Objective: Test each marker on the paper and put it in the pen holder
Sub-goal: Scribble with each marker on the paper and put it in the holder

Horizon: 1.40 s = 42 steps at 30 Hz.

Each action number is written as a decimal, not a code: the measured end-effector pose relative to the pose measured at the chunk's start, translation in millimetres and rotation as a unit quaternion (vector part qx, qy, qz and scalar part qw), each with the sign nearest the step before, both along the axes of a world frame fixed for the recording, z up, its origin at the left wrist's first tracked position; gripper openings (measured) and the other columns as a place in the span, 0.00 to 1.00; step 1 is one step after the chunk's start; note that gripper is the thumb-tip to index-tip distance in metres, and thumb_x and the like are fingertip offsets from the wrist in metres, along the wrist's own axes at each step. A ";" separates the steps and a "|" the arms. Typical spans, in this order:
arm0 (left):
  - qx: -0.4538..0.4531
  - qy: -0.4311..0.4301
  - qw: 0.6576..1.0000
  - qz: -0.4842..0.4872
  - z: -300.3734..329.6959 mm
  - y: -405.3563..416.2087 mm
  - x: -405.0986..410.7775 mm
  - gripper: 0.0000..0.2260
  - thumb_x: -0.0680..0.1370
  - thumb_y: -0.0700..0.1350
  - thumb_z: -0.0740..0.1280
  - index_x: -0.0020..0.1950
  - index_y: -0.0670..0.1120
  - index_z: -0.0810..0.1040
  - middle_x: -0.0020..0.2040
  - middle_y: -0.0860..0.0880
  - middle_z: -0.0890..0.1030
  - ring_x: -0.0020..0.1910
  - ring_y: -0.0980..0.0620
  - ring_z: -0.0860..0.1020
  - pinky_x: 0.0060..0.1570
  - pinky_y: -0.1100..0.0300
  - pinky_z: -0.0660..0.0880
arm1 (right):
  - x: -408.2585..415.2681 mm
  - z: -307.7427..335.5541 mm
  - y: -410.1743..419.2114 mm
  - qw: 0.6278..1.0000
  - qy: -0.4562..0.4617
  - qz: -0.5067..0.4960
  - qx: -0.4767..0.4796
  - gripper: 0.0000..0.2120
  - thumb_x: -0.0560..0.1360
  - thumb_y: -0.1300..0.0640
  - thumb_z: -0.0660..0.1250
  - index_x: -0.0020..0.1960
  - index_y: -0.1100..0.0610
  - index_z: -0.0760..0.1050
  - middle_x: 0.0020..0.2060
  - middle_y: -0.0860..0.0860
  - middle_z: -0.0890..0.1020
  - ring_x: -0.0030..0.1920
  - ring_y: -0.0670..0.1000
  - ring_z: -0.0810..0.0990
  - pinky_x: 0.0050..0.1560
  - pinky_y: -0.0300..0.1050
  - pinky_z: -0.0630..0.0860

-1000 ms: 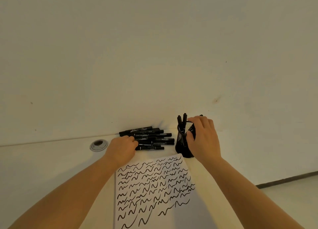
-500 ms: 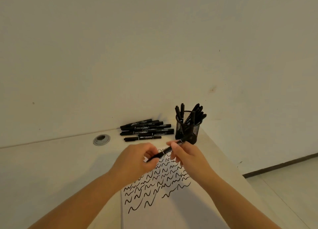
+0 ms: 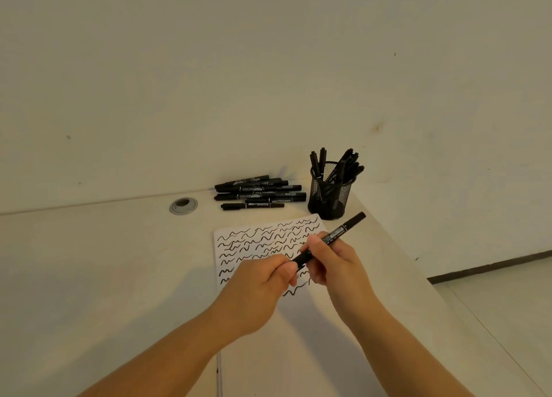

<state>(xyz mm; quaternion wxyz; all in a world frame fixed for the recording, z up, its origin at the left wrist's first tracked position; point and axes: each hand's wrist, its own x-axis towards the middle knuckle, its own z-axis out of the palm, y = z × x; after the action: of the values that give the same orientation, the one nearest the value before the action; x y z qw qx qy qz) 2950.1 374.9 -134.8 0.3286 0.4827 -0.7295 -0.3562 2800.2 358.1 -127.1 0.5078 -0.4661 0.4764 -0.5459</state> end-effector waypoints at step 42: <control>-0.182 -0.152 0.969 0.064 -40.8 -14.9 20.9 0.21 0.75 0.59 0.49 0.53 0.50 0.76 0.39 0.60 0.73 0.41 0.58 0.68 0.38 0.68 0.63 | -41.9 -26.6 -7.4 0.991 0.032 -0.122 -0.052 0.10 0.76 0.60 0.63 0.38 0.51 0.78 0.27 0.49 0.80 0.29 0.44 0.76 0.30 0.37 0.73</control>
<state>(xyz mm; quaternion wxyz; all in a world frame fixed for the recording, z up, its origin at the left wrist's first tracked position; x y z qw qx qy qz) 2970.9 360.1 -175.6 0.3183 0.5091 -0.7908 -0.1185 2758.3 350.7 -153.7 0.3968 -0.4477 0.5165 -0.6126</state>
